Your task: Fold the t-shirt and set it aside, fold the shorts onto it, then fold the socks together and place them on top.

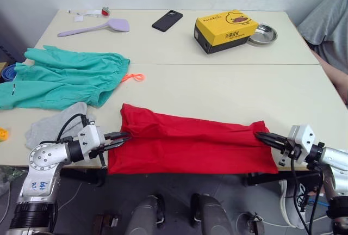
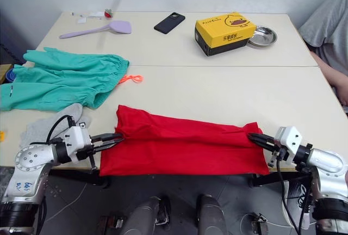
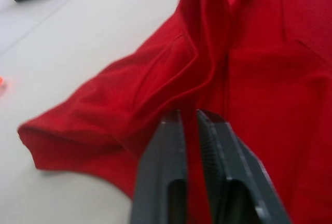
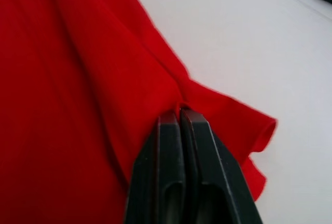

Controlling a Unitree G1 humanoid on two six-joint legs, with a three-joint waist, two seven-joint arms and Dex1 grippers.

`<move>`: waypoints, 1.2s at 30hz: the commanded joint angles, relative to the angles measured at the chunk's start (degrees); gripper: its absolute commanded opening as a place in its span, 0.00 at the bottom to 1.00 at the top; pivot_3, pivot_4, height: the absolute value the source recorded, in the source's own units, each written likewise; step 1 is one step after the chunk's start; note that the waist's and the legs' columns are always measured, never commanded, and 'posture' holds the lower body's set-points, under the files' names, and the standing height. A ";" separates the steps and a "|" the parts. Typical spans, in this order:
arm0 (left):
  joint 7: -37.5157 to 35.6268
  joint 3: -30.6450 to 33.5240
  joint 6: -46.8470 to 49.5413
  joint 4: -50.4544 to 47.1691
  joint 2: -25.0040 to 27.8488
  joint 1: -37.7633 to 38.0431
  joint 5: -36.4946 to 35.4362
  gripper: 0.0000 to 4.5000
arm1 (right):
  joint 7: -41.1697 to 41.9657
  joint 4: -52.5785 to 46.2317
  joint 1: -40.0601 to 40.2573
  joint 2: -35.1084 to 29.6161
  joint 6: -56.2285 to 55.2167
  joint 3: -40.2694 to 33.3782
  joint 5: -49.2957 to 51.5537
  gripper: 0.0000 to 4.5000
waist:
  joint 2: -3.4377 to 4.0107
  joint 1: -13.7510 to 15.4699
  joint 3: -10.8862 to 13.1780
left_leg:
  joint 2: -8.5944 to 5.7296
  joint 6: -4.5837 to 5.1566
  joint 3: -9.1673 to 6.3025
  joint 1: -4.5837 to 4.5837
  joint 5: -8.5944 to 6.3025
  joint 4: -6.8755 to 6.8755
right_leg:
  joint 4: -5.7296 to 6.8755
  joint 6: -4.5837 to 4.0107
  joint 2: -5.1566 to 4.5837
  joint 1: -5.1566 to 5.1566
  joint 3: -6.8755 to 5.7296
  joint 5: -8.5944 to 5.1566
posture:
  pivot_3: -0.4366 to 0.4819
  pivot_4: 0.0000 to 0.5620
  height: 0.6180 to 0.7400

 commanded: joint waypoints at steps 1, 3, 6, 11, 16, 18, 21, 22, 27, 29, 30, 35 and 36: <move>-2.33 2.39 4.45 -3.58 4.03 2.14 -3.53 0.43 | 0.89 -6.50 2.51 -3.30 4.75 -2.74 3.44 0.37 | 0.00 -0.04 0.00 | 0.00 0.00 0.00 0.02 0.00 -0.05 | -0.05 0.00 0.00 0.02 0.00 0.00 | 0.48 0.27 1.00; -3.84 3.21 8.68 -5.16 6.15 3.51 -6.17 0.58 | 0.74 -9.01 3.93 -4.51 7.85 -3.58 4.73 0.54 | 0.01 -0.09 0.00 | 0.00 0.00 0.00 0.04 0.00 -0.14 | -0.10 -0.02 0.01 0.01 0.01 -0.01 | 0.48 0.27 1.00; -5.97 8.04 24.18 -9.39 11.48 4.50 -17.69 0.65 | 0.49 -16.24 7.66 -8.66 20.07 -6.66 10.00 0.78 | 0.04 -0.10 0.02 | 0.03 -0.07 0.00 0.05 0.04 -0.26 | -0.12 -0.10 0.02 -0.02 0.02 -0.06 | 0.48 0.27 1.00; -2.71 7.37 29.70 -7.59 10.60 -3.34 -20.15 0.61 | -4.16 -23.81 4.81 -9.08 35.62 -8.64 19.25 0.76 | 0.07 0.02 0.02 | 0.03 0.05 -0.05 0.14 -0.03 -0.28 | -0.11 -0.15 0.01 0.04 0.03 -0.09 | 0.48 0.27 1.00; -0.53 -0.20 25.52 -4.17 4.34 -12.16 -14.17 0.30 | -7.35 -25.99 -1.66 -5.38 34.57 -1.32 13.74 0.39 | 0.07 0.16 0.01 | -0.01 -0.20 -0.03 0.10 0.12 -0.34 | -0.20 -0.14 0.02 0.00 -0.02 -0.09 | 0.48 0.27 1.00; 0.04 -3.32 23.09 -1.70 1.58 -15.90 -11.11 0.15 | -8.64 -26.10 -4.42 -3.71 33.02 2.84 9.68 0.23 | 0.06 0.19 0.01 | 0.00 -0.21 -0.02 0.01 0.13 -0.31 | -0.22 -0.12 0.05 -0.03 -0.06 -0.08 | 0.48 0.27 1.00; 0.68 -7.40 20.55 2.25 -1.70 -19.95 -6.96 0.00 | -10.63 -24.70 -7.56 -1.87 29.48 8.24 2.73 0.01 | 0.06 0.20 0.02 | -0.03 -0.21 0.05 -0.02 0.14 -0.31 | -0.22 -0.08 0.07 -0.06 -0.07 -0.05 | 0.48 0.27 1.00; 0.98 -8.93 19.54 3.74 -2.54 -20.92 -5.12 0.00 | -11.27 -24.06 -8.75 -1.21 28.32 10.00 0.57 0.00 | 0.06 0.19 0.02 | -0.03 -0.20 0.06 -0.01 0.14 -0.28 | -0.20 -0.07 0.07 -0.04 -0.08 -0.05 | 0.48 0.27 1.00; 1.47 -13.93 14.93 10.02 -6.10 -22.99 1.05 0.00 | -11.31 -22.08 -12.58 0.03 27.44 15.98 -5.60 0.00 | 0.05 0.12 0.01 | -0.04 -0.14 0.12 -0.01 0.16 -0.16 | -0.12 -0.03 0.11 -0.02 -0.06 -0.03 | 0.48 0.27 1.00; 2.42 -14.96 13.80 11.69 -6.83 -23.28 3.12 0.00 | -10.05 -21.68 -12.66 -1.36 27.21 17.89 -7.96 0.00 | 0.05 0.11 0.01 | -0.01 -0.12 0.12 -0.01 0.16 -0.16 | -0.11 -0.03 0.13 -0.04 -0.07 -0.03 | 0.48 0.27 1.00; 3.70 -14.99 14.12 12.46 -7.30 -23.57 3.80 0.00 | -10.00 -21.45 -12.53 -1.87 27.71 18.17 -8.73 0.00 | 0.05 0.11 0.01 | -0.01 -0.11 0.12 -0.01 0.17 -0.16 | -0.12 -0.03 0.14 -0.04 -0.06 -0.03 | 0.48 0.27 1.00; 8.11 -14.48 14.08 15.35 -8.05 -23.60 6.86 0.00 | -8.24 -18.12 -11.02 -4.93 23.84 17.28 -11.44 0.00 | 0.03 0.44 0.01 | -0.01 -0.04 0.11 -0.01 0.14 -0.05 | -0.03 -0.03 0.10 -0.01 -0.06 -0.03 | 0.48 0.27 1.00; 9.06 -14.32 13.97 15.91 -8.11 -23.60 7.37 0.00 | -8.30 -17.44 -10.72 -5.40 23.75 16.88 -11.60 0.00 | 0.01 0.53 -0.01 | -0.02 -0.04 0.11 0.00 0.14 -0.05 | -0.01 -0.03 0.08 -0.01 -0.06 -0.03 | 0.48 0.27 1.00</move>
